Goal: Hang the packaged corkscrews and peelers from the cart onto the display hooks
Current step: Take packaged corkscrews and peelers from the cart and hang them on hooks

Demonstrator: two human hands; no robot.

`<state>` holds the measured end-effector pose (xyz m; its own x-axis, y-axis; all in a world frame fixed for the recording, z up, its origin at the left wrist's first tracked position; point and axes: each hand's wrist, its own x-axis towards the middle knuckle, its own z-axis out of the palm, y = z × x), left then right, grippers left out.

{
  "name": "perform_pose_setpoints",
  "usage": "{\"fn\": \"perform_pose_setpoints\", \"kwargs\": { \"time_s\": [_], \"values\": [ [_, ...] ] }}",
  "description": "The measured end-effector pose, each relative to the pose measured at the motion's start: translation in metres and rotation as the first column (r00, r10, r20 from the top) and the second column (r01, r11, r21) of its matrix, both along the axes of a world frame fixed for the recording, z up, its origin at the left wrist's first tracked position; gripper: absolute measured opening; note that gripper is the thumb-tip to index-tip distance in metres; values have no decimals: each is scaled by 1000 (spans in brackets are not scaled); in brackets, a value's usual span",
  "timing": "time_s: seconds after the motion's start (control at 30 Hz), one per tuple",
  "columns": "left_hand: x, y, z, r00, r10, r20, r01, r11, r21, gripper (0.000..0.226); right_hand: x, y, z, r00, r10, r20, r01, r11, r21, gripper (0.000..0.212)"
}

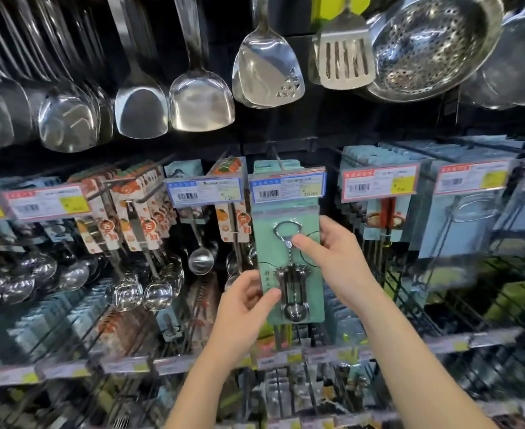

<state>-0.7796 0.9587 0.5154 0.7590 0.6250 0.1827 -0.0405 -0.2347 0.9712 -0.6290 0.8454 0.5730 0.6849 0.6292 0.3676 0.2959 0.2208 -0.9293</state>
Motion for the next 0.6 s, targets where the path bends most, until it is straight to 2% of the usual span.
{"fn": "perform_pose_setpoints", "kwargs": {
  "time_s": [0.2,0.4,0.43,0.53,0.6],
  "values": [
    [1,6,13,999,45,24,-46,997,56,26,3,17,0,997,-74,-17,75,996,43,21],
    [14,9,15,997,67,-35,-66,997,40,33,22,39,4,992,-107,-60,105,994,-35,16],
    [20,12,14,994,79,-69,-76,996,52,42,28,46,4,989,-135,-63,131,990,-59,16],
    [34,19,15,974,100,-203,-81,991,103,92,46,66,3,963,-267,-42,263,961,-84,27],
    [42,20,16,960,116,-256,-72,982,176,104,55,76,3,940,-342,-11,340,936,-88,25]
  ]
}}
